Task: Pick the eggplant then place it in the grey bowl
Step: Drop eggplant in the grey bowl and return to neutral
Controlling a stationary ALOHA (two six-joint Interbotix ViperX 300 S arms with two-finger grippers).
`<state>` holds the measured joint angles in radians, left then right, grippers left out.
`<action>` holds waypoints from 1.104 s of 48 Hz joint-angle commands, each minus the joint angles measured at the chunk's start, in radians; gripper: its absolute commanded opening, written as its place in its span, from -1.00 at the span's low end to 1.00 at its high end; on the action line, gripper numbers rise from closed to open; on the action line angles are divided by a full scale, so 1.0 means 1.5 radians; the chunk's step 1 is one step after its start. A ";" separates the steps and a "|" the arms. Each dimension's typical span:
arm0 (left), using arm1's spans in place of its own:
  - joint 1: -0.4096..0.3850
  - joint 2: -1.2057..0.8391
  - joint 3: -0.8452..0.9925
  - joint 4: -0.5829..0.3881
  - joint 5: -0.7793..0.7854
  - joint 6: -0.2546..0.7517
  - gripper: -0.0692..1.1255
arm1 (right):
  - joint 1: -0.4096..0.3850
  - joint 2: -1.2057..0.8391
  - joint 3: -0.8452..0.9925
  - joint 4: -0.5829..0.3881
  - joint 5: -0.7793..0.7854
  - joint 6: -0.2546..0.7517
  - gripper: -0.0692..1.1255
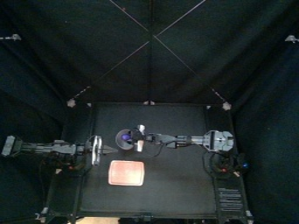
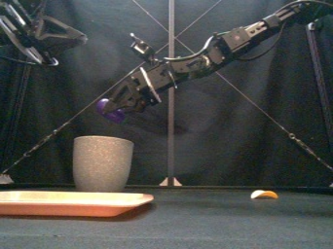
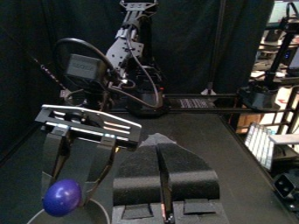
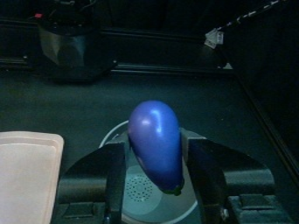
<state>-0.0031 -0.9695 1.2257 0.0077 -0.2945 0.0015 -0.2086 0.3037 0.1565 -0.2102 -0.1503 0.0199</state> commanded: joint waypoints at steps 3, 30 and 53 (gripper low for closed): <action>-0.001 0.002 -0.006 0.002 -0.002 0.002 -0.94 | -0.002 -0.016 -0.016 0.003 -0.005 0.002 0.57; -0.001 0.002 -0.006 0.001 -0.002 0.001 -0.94 | -0.004 -0.215 0.121 0.007 -0.001 0.007 0.80; 0.003 -0.003 -0.006 0.001 -0.002 0.002 -0.94 | 0.048 -0.601 0.457 0.117 -0.047 0.005 0.80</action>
<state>-0.0015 -0.9741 1.2303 0.0077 -0.2930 0.0031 -0.1381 -0.4985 0.7869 -0.0506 -0.2117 0.0322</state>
